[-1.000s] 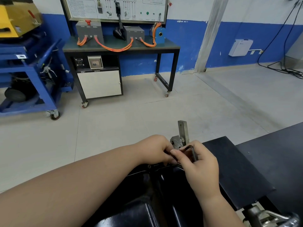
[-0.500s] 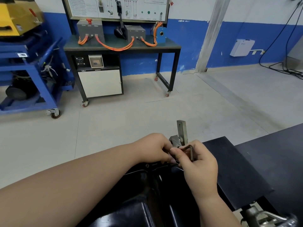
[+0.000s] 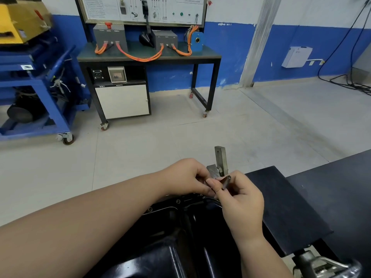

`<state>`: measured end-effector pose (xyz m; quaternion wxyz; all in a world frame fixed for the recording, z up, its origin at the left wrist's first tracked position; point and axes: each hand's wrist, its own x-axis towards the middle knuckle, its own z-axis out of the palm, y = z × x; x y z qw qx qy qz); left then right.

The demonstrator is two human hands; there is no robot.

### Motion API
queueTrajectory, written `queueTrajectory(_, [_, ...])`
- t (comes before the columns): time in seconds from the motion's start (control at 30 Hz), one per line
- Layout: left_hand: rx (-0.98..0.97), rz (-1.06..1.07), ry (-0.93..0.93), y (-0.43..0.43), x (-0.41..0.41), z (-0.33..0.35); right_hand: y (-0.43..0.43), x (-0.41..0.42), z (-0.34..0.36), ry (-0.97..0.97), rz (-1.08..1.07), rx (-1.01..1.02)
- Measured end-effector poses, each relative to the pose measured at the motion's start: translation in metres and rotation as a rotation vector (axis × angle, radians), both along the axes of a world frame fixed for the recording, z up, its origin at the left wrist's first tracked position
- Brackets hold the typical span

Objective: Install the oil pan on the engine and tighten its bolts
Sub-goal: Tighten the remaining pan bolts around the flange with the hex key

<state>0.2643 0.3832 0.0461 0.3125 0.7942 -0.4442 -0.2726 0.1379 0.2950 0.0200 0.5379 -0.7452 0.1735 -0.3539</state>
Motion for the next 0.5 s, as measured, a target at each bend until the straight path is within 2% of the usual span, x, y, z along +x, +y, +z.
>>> queueTrajectory(0.17, [-0.044, -0.008, 0.048, -0.0001, -0.0025, 0.0016, 0.0, 0.0003, 0.0014, -0.002, 0.086, -0.023])
queueTrajectory(0.27, [-0.007, -0.029, 0.034, 0.0006, -0.0012, 0.0034, 0.001, -0.0024, 0.0005, -0.021, 0.135, -0.076])
queueTrajectory(0.5, [0.006, -0.027, -0.012, 0.0019, -0.003, 0.0056, 0.0016, 0.0003, 0.0015, 0.013, 0.06, 0.037])
